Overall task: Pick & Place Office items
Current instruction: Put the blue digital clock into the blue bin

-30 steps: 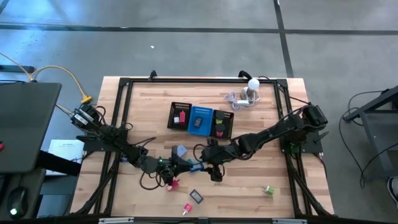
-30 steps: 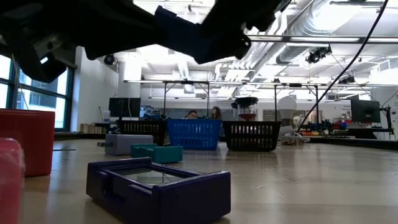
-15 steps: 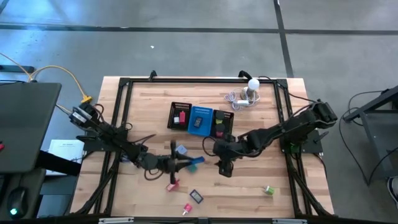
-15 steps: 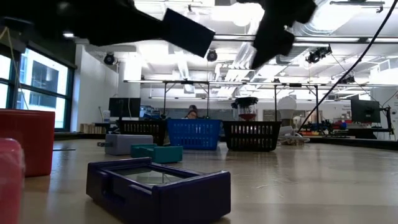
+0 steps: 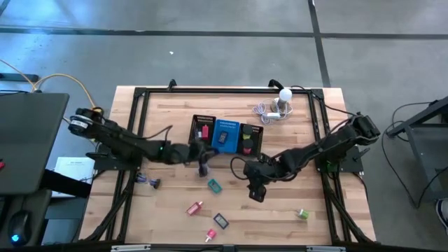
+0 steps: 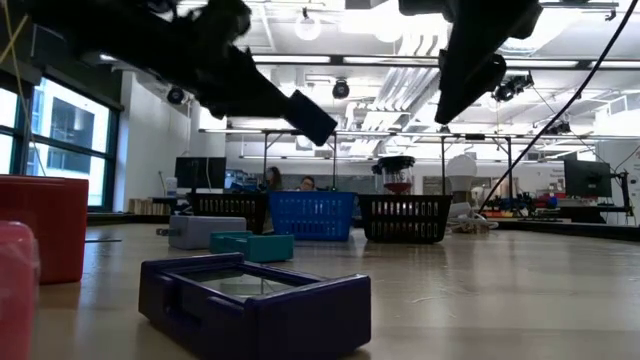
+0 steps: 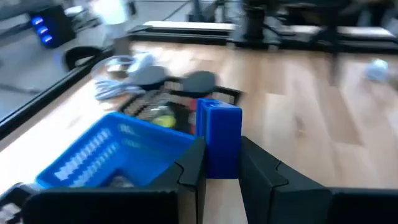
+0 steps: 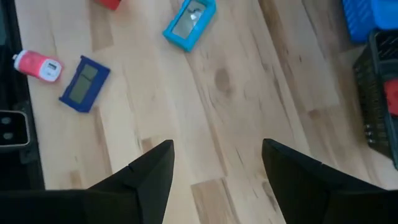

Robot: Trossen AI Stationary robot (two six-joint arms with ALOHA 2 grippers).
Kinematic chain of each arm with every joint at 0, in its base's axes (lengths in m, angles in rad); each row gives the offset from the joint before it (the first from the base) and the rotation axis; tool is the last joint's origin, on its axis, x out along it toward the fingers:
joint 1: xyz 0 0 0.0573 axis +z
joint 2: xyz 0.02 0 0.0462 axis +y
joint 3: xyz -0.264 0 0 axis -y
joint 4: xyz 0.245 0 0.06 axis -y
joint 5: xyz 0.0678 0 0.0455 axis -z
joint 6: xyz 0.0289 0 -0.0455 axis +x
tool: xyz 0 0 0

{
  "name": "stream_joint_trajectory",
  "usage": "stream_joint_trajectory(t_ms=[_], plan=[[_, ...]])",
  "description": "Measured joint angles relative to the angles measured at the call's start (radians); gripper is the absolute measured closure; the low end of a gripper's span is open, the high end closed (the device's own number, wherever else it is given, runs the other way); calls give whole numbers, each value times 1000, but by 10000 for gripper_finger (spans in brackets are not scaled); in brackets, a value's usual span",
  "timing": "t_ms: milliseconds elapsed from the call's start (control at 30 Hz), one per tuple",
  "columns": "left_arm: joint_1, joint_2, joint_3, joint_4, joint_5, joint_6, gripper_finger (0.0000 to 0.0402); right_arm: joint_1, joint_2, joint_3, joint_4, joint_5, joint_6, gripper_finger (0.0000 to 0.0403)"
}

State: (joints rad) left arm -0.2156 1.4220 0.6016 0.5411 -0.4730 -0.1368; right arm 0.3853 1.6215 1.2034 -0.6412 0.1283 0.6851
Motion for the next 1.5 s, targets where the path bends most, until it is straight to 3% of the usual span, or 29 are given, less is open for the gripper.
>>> stream_joint_trajectory(t_ms=[533,1200,1500], plan=[[196,49,11,-61,131,-121,342,21,0,0,35,83,0,170],[260,263,63,32,157,-102,328,21,0,0,54,109,-7,170],[260,278,79,26,160,-103,319,21,1,0,56,109,-7,170]])
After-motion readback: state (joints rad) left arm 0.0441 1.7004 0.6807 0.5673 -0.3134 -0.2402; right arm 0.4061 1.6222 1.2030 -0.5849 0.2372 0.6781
